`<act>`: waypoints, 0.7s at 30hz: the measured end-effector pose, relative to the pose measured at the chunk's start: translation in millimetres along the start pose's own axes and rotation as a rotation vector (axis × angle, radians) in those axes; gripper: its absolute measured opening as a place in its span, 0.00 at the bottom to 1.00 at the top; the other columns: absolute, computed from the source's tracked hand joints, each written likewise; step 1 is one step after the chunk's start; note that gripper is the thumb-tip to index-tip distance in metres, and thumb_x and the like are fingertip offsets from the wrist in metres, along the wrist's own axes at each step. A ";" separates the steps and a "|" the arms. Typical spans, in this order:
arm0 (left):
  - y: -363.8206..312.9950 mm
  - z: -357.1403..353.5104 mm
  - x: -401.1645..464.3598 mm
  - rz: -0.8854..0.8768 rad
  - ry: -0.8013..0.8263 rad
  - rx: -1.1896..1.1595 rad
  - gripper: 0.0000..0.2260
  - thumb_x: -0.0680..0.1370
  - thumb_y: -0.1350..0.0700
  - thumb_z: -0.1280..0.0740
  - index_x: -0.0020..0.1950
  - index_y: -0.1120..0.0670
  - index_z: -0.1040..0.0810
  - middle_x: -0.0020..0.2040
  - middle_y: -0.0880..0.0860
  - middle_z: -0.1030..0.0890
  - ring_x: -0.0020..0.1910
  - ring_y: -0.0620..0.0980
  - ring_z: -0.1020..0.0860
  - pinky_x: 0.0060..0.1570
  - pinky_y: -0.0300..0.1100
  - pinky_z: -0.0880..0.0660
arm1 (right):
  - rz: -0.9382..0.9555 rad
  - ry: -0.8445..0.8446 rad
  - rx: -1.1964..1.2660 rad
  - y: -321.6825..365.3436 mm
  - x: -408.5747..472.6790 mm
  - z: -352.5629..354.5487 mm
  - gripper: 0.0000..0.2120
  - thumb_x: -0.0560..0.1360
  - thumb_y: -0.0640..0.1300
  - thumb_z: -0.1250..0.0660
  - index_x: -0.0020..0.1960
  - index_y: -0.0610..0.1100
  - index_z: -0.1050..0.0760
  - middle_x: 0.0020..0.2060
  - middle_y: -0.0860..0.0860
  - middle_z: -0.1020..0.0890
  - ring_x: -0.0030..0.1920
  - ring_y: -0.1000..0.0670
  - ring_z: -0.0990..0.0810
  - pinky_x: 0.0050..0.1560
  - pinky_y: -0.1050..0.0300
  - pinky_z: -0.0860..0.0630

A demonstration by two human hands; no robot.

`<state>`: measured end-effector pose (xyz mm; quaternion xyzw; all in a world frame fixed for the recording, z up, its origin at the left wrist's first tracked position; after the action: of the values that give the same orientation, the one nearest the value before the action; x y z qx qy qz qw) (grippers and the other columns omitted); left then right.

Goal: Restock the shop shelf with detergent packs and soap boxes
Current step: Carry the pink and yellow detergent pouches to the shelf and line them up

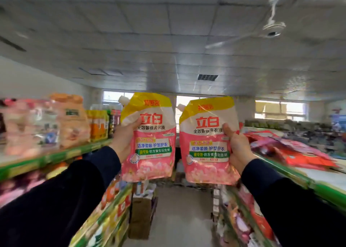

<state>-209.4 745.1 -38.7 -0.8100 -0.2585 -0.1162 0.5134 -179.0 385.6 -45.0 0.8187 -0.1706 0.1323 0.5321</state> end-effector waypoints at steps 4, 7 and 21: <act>-49.1 112.2 11.3 -0.070 -0.191 0.106 0.07 0.79 0.57 0.28 0.56 0.56 0.19 0.49 0.58 0.12 0.44 0.56 0.12 0.36 0.47 0.17 | -0.081 0.171 0.060 -57.5 4.7 -115.7 0.13 0.77 0.51 0.28 0.54 0.42 0.21 0.46 0.42 0.11 0.40 0.40 0.11 0.33 0.47 0.17; -93.6 182.8 19.7 -0.135 -0.276 0.150 0.11 0.79 0.57 0.27 0.59 0.57 0.21 0.47 0.58 0.12 0.43 0.56 0.12 0.34 0.47 0.17 | -0.125 0.252 0.103 -93.0 2.1 -199.4 0.15 0.78 0.52 0.29 0.56 0.41 0.21 0.46 0.42 0.11 0.39 0.40 0.11 0.32 0.48 0.17; -291.6 445.3 36.3 -0.377 -0.613 0.345 0.05 0.79 0.58 0.27 0.52 0.57 0.19 0.47 0.58 0.12 0.39 0.54 0.13 0.36 0.49 0.16 | -0.237 0.669 0.334 -194.8 -30.4 -564.3 0.15 0.77 0.52 0.27 0.58 0.43 0.19 0.49 0.43 0.12 0.45 0.40 0.12 0.46 0.37 0.15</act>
<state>-370.3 1252.1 4.3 -0.6475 -0.5595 0.0838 0.5106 -144.5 980.1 6.9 0.8198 0.1317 0.3553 0.4294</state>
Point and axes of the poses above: each hand's wrist, its own x-axis towards the middle knuckle, its own z-axis out of the back of the hand, y = z × x, the point moved 7 cm from there along x, towards the middle knuckle
